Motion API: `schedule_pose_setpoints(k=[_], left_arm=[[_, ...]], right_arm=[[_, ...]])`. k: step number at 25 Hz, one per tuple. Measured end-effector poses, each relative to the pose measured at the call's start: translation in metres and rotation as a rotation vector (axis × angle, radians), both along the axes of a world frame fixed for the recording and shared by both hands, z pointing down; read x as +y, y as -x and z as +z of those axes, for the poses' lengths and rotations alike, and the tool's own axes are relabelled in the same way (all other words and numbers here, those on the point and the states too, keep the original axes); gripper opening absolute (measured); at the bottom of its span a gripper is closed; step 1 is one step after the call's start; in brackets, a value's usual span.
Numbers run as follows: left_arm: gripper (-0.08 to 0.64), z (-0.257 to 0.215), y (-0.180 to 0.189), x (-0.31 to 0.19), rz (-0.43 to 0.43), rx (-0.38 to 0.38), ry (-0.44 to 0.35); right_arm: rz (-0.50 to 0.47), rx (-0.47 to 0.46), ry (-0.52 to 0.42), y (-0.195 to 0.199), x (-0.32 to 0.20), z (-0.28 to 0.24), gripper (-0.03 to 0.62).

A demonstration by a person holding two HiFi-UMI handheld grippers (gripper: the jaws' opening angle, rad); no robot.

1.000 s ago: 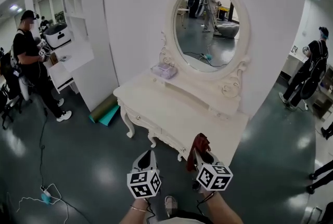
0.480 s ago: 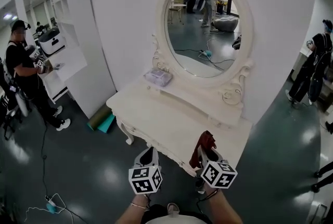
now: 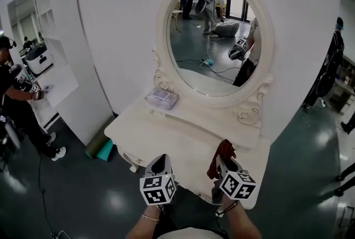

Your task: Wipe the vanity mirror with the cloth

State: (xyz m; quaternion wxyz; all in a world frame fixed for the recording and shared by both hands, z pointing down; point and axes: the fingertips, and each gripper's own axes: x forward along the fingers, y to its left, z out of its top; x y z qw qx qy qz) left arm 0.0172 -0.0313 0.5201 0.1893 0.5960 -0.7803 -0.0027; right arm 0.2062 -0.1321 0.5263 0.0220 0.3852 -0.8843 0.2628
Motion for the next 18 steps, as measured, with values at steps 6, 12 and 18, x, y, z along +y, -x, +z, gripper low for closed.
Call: schedule_pose_setpoints(k=[6, 12, 18], left_arm=[[0.003, -0.006, 0.062, -0.054, 0.112, -0.005, 0.001], [0.003, -0.024, 0.124, -0.106, 0.215, -0.013, 0.002], [0.003, -0.028, 0.148, -0.154, 0.330, -0.013, 0.001]], right_arm=[[0.101, 0.006, 0.003, 0.056, -0.033, -0.005, 0.061], [0.197, -0.002, -0.020, 0.110, -0.064, -0.029, 0.061], [0.304, 0.010, -0.018, 0.129, -0.080, -0.034, 0.061]])
